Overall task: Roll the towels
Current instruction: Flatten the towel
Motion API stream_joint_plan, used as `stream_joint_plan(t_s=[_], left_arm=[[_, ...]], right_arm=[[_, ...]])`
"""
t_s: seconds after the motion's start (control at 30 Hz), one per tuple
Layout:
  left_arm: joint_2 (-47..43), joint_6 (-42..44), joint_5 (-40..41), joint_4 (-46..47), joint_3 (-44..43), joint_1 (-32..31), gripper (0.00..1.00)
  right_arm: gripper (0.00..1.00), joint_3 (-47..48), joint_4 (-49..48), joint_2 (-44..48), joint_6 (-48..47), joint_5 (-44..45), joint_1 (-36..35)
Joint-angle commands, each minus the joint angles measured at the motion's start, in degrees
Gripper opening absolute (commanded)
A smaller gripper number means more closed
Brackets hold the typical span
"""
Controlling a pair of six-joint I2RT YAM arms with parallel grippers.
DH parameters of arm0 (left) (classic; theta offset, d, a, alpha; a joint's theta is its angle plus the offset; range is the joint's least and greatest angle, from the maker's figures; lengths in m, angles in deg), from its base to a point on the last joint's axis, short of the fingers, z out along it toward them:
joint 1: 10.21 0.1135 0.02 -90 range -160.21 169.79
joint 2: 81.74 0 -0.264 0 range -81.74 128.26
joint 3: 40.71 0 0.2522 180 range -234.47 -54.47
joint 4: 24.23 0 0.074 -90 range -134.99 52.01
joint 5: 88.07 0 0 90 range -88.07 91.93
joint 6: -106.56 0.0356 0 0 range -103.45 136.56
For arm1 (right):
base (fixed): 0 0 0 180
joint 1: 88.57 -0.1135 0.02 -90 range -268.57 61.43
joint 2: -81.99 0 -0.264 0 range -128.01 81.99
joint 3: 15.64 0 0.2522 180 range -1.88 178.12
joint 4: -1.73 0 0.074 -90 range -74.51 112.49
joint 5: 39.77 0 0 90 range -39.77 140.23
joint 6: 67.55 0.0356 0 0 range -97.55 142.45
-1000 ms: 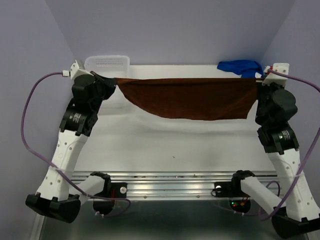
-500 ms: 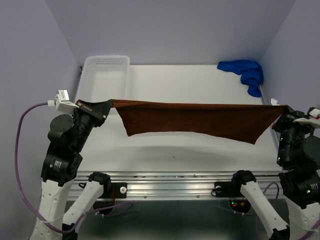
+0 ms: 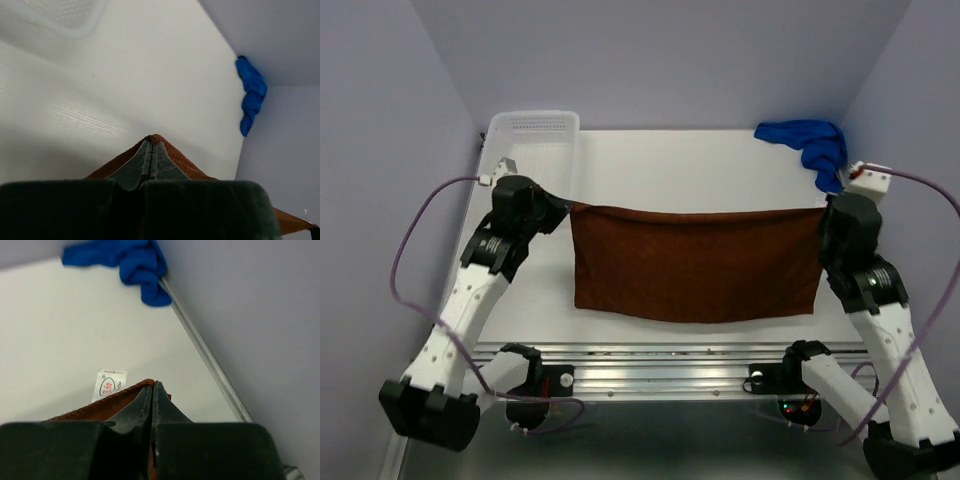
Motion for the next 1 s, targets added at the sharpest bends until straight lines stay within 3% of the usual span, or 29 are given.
stream_joint_plan(t_s=[0.0,0.17,0.53,0.97], left_arm=[[11.5,0.2,3.4,5.7,0.6,-1.0,0.00],[26.2,0.3,6.4,11.0,-3.8,-2.1,0.00],[49.8,1.4,12.7,8.7,-24.2,-2.8,0.00],[62.3,1.9,15.0,2.4,-41.0,-2.8,0.00]], right_arm=[[0.01,-2.3,-5.1,-10.8,-2.1,4.9,0.3],[0.01,-1.3,-15.6,-25.8,-7.6,-5.1,6.7],[0.01,9.9,-27.6,-49.8,-14.3,-11.7,14.5],[0.01,20.6,-32.0,-59.9,-21.7,-21.1,19.4]])
